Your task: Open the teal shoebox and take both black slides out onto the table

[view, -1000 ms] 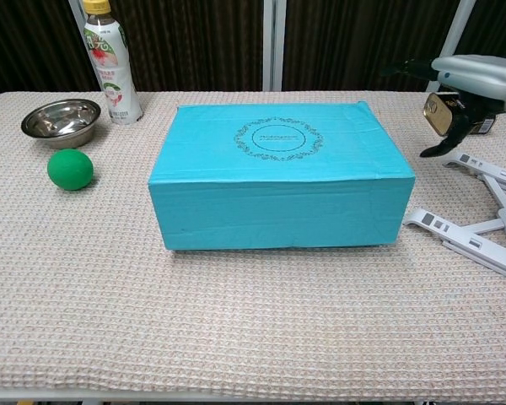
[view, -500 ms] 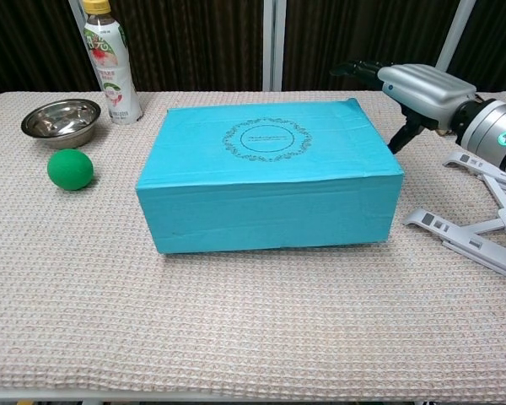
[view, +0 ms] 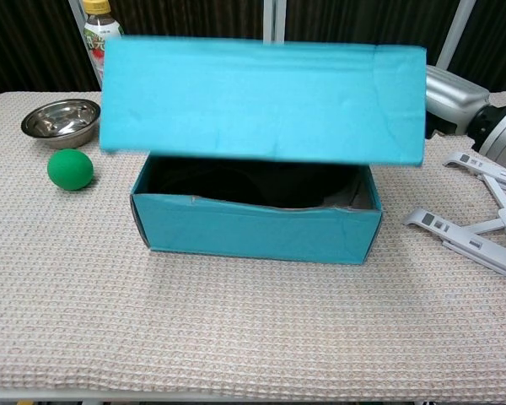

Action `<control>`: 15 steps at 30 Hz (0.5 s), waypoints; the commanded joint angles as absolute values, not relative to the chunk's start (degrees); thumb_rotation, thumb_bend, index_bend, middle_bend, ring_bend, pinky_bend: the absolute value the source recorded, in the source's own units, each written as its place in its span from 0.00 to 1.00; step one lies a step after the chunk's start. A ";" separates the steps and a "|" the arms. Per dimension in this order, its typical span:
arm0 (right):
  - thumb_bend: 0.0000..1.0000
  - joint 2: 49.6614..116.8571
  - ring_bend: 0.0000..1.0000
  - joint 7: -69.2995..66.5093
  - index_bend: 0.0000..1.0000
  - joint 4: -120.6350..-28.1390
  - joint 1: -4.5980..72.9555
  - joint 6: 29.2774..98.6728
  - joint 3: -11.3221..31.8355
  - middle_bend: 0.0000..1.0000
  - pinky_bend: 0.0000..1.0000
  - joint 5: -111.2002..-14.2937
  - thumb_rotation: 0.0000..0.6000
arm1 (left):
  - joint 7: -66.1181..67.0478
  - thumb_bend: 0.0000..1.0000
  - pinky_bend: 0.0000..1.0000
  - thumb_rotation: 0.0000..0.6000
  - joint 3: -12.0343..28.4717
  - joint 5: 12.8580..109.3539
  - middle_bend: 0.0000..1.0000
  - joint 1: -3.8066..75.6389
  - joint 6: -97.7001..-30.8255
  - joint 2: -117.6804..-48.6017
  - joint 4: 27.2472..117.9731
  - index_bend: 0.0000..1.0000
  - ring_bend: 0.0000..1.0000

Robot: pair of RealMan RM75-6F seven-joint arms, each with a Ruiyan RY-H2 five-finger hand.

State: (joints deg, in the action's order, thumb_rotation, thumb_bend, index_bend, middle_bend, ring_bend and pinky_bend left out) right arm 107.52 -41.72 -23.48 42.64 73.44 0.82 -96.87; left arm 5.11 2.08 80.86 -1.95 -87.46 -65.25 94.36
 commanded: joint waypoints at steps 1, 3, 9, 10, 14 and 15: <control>0.61 104.64 0.04 -51.93 0.50 -31.21 42.33 69.28 2.90 0.43 0.00 -92.74 1.00 | 5.28 0.00 0.12 1.00 2.10 80.89 0.19 -1.87 -87.42 -65.17 94.52 0.24 0.05; 0.61 102.35 0.04 -56.20 0.51 -36.80 42.45 66.74 4.27 0.45 0.00 -90.53 1.00 | 5.33 0.00 0.12 1.00 2.11 81.01 0.19 -1.80 -87.43 -65.13 94.61 0.24 0.05; 0.53 93.57 0.04 -65.44 0.46 -55.02 43.32 54.98 8.95 0.45 0.00 -82.08 1.00 | 4.97 0.00 0.12 1.00 2.04 81.04 0.19 -1.91 -87.57 -65.17 94.46 0.24 0.05; 0.52 92.50 0.04 -66.29 0.44 -57.08 43.46 53.22 9.75 0.45 0.00 -80.64 1.00 | 4.89 0.00 0.12 1.00 1.98 81.05 0.19 -1.95 -87.56 -65.18 94.38 0.24 0.05; 0.52 89.21 0.03 -69.52 0.41 -63.74 43.98 46.22 12.90 0.44 0.00 -74.84 1.00 | 4.47 0.00 0.12 1.00 1.91 81.05 0.19 -2.12 -87.71 -65.29 94.06 0.24 0.05; 0.52 88.65 0.03 -70.24 0.41 -65.00 44.11 44.57 13.68 0.44 0.00 -73.50 1.00 | 4.35 0.00 0.12 1.00 1.86 81.03 0.19 -2.17 -87.71 -65.33 93.91 0.24 0.05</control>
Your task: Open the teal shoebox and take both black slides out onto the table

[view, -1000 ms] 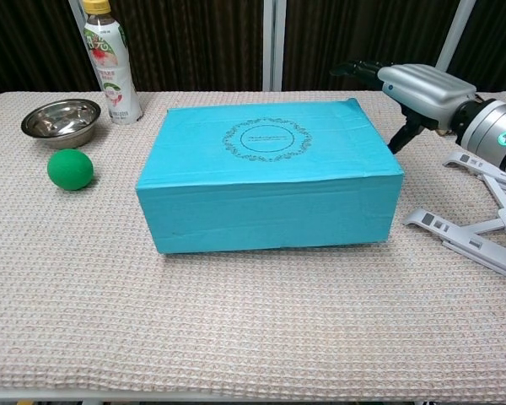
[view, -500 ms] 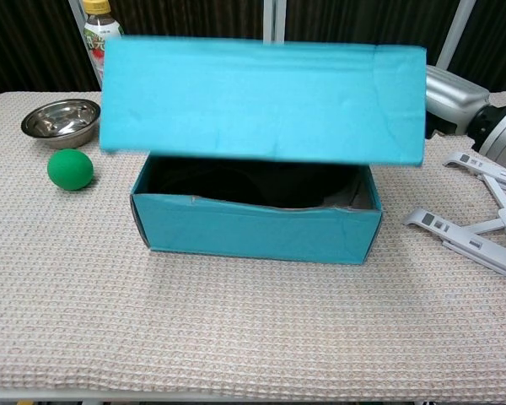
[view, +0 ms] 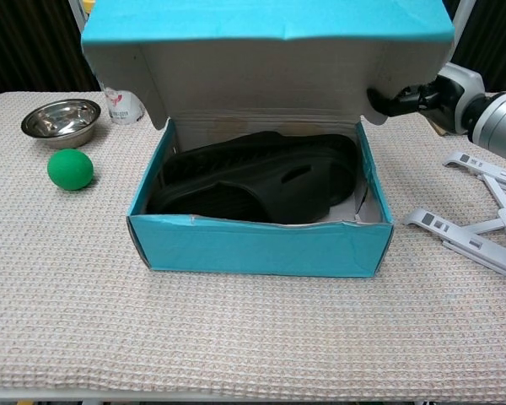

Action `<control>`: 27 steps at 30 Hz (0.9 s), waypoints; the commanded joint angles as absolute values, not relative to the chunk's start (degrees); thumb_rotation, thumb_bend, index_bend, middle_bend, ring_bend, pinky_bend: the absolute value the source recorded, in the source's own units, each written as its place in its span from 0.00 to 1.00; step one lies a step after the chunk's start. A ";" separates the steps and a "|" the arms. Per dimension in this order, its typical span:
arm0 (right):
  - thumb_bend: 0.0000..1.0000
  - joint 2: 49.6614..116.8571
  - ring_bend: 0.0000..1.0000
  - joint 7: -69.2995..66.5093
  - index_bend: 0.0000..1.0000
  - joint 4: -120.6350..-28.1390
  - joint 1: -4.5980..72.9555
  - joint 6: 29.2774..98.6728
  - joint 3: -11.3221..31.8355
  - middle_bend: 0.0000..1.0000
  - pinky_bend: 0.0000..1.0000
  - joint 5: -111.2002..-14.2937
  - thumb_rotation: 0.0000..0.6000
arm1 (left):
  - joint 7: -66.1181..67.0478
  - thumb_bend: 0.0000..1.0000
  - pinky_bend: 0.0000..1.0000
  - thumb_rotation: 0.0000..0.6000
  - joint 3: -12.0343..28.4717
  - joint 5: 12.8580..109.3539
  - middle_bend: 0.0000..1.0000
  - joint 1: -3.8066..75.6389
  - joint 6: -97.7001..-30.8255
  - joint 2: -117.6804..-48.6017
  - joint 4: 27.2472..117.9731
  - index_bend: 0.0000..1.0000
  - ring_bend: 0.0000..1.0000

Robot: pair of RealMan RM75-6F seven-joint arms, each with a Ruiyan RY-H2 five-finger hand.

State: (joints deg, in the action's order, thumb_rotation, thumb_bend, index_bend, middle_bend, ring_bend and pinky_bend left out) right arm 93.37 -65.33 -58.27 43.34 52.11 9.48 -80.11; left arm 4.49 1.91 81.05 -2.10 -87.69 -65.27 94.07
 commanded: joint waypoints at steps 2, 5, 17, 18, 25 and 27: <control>0.51 88.09 0.02 -70.99 0.40 -66.33 44.33 42.25 14.51 0.44 0.00 -72.01 1.00 | 4.18 0.00 0.12 1.00 1.84 81.03 0.19 -2.19 -87.70 -65.38 93.73 0.24 0.05; 0.44 87.67 0.00 -72.02 0.34 -67.52 44.87 38.15 16.37 0.39 0.00 -68.79 1.00 | 3.88 0.00 0.12 1.00 1.82 81.04 0.19 -2.25 -87.72 -65.46 93.42 0.23 0.05; 0.23 91.27 0.00 -61.49 0.00 -68.32 43.16 42.56 22.78 0.00 0.00 -56.69 1.00 | 2.95 0.00 0.12 1.00 1.71 81.10 0.19 -2.55 -87.95 -65.65 92.59 0.24 0.05; 0.22 91.97 0.00 -59.52 0.00 -68.58 42.49 45.40 23.78 0.00 0.00 -55.13 1.00 | 2.83 0.00 0.12 1.00 1.67 81.12 0.19 -2.64 -88.04 -65.66 92.45 0.24 0.05; 0.17 93.91 0.00 -44.39 0.00 -70.94 38.29 69.05 22.92 0.00 0.00 -62.97 1.00 | 2.38 0.00 0.12 1.00 1.61 81.25 0.19 -2.82 -88.19 -65.72 91.99 0.24 0.05; 0.13 90.73 0.00 -41.22 0.00 -73.98 36.83 71.70 20.21 0.00 0.00 -68.44 1.00 | 2.35 0.00 0.12 1.00 1.67 81.27 0.19 -2.79 -88.20 -65.69 91.93 0.24 0.05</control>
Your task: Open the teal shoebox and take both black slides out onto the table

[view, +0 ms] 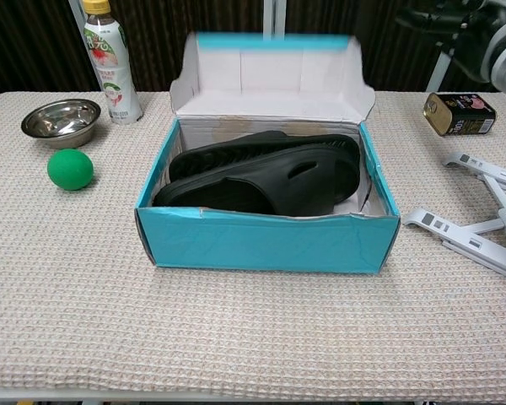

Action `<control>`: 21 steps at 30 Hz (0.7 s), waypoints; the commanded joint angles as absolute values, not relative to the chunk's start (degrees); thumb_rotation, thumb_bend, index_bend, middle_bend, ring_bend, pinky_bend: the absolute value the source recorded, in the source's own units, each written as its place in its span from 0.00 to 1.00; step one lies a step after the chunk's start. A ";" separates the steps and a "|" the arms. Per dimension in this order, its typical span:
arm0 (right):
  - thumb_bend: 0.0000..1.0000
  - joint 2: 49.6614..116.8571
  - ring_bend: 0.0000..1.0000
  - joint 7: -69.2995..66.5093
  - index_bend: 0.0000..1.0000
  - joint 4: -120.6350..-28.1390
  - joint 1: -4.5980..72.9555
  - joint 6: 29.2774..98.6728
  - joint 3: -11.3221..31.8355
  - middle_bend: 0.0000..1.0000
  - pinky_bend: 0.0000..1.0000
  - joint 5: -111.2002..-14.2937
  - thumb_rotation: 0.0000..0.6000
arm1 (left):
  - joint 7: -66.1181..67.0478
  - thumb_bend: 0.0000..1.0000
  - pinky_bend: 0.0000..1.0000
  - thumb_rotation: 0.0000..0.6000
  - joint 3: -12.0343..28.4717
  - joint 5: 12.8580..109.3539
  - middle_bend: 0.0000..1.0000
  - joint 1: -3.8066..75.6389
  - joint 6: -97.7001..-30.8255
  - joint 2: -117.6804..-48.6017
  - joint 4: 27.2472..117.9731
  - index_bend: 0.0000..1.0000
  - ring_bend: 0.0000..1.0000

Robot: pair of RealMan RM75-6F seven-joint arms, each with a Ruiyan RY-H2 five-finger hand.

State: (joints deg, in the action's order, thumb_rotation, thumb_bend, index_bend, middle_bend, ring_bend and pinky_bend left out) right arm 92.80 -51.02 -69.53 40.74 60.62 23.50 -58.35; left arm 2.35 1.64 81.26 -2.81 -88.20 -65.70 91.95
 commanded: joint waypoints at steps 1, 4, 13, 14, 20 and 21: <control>0.11 89.17 0.00 -39.57 0.00 -75.53 36.18 72.56 19.06 0.00 0.00 -70.45 1.00 | 2.34 0.00 0.12 1.00 1.71 81.28 0.19 -2.76 -88.20 -65.67 91.93 0.24 0.05; 0.06 84.13 0.00 -33.25 0.01 -81.23 34.73 73.89 15.70 0.15 0.00 -75.86 1.00 | 2.41 0.00 0.12 1.00 1.75 81.47 0.19 -2.72 -88.30 -65.59 92.00 0.24 0.05; 0.00 69.94 0.03 -15.13 0.13 -96.88 39.50 58.00 7.26 0.28 0.12 -85.36 1.00 | 2.01 0.00 0.12 1.00 1.41 81.92 0.19 -3.19 -88.87 -65.81 92.05 0.24 0.05; 0.00 70.04 0.03 -12.80 0.13 -97.08 40.23 56.63 7.07 0.28 0.13 -85.27 1.00 | 1.88 0.00 0.12 1.00 1.37 81.81 0.19 -3.28 -88.86 -65.87 91.88 0.24 0.05; 0.00 74.44 0.06 -0.52 0.18 -96.86 44.13 50.31 6.86 0.29 0.22 -82.33 1.00 | 0.83 0.00 0.12 1.00 0.85 81.94 0.19 -3.78 -88.84 -66.46 90.99 0.24 0.05; 0.00 75.34 0.06 1.04 0.19 -96.46 44.53 49.86 6.93 0.28 0.23 -81.71 1.00 | 0.68 0.00 0.12 1.00 0.83 81.87 0.19 -3.86 -88.85 -66.53 90.83 0.24 0.05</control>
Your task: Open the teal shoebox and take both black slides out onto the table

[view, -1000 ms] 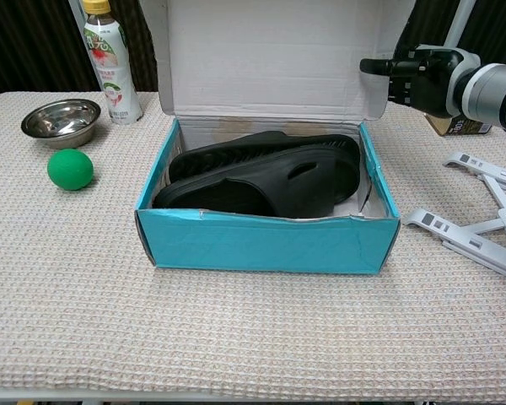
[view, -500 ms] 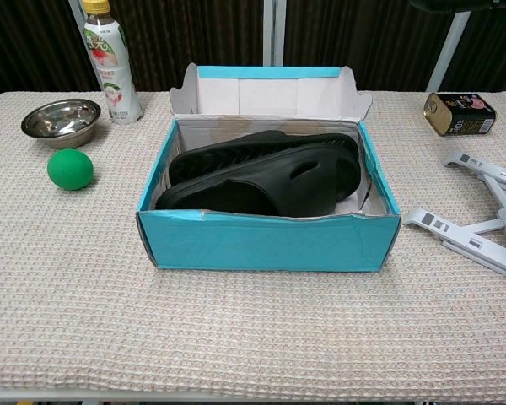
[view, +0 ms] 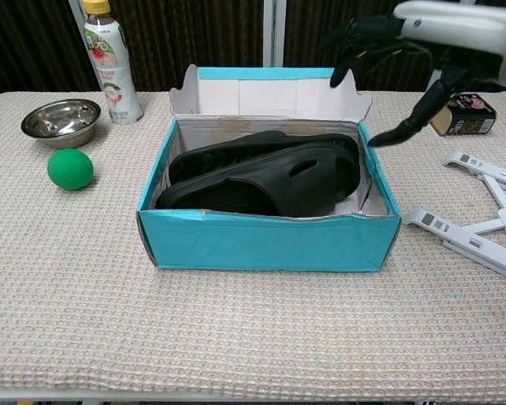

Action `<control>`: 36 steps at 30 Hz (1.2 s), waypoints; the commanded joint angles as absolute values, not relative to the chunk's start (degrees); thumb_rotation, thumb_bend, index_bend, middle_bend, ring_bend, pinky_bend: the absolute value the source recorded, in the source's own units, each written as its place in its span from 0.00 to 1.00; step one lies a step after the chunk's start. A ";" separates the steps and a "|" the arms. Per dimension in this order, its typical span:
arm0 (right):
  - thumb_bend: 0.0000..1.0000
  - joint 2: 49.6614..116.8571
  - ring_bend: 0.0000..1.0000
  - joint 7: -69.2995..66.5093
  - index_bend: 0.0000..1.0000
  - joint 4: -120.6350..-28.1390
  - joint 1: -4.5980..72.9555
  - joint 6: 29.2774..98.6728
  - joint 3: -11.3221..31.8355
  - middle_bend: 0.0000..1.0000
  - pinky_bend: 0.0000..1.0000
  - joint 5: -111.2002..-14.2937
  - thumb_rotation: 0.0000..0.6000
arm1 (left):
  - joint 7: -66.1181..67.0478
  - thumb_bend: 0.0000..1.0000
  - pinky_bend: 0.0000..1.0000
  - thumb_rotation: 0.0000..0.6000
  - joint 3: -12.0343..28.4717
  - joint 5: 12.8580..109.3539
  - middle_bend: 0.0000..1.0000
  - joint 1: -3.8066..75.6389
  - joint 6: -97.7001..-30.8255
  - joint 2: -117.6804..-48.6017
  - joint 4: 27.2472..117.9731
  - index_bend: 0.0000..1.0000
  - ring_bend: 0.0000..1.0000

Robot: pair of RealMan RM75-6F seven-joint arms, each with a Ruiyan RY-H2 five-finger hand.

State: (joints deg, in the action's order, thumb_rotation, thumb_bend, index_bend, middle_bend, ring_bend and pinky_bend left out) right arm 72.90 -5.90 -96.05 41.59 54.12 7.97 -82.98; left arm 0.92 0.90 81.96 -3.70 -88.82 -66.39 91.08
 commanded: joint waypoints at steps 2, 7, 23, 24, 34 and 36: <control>0.00 77.28 0.06 3.94 0.21 -95.64 45.11 49.42 7.03 0.28 0.23 -80.62 1.00 | 0.32 0.00 0.12 1.00 0.82 81.71 0.19 -4.01 -88.86 -66.66 90.50 0.24 0.05; 0.00 81.84 0.06 10.31 0.27 -93.19 46.01 49.67 7.37 0.28 0.23 -78.02 1.00 | -0.55 0.00 0.12 1.00 0.71 81.90 0.19 -4.11 -88.72 -67.00 89.57 0.24 0.05; 0.05 87.46 0.06 22.05 0.27 -89.84 47.28 50.67 8.20 0.27 0.23 -70.66 1.00 | -2.51 0.00 0.12 1.00 0.87 81.91 0.19 -3.94 -87.93 -67.95 87.36 0.24 0.05; 0.05 87.50 0.06 22.60 0.27 -90.00 47.39 50.54 8.05 0.27 0.23 -70.44 1.00 | -2.62 0.00 0.12 1.00 0.85 81.92 0.19 -3.96 -87.89 -68.00 87.22 0.24 0.05; 0.05 86.50 0.10 28.41 0.30 -93.18 46.28 52.89 5.83 0.33 0.23 -70.01 1.00 | -3.72 0.00 0.12 1.00 0.84 81.76 0.19 -4.17 -87.67 -68.57 86.09 0.24 0.05; 0.05 87.32 0.10 29.11 0.30 -92.44 46.36 52.89 5.93 0.33 0.24 -69.03 1.00 | -3.90 0.00 0.12 1.00 0.89 81.97 0.19 -4.14 -87.82 -68.74 85.98 0.24 0.05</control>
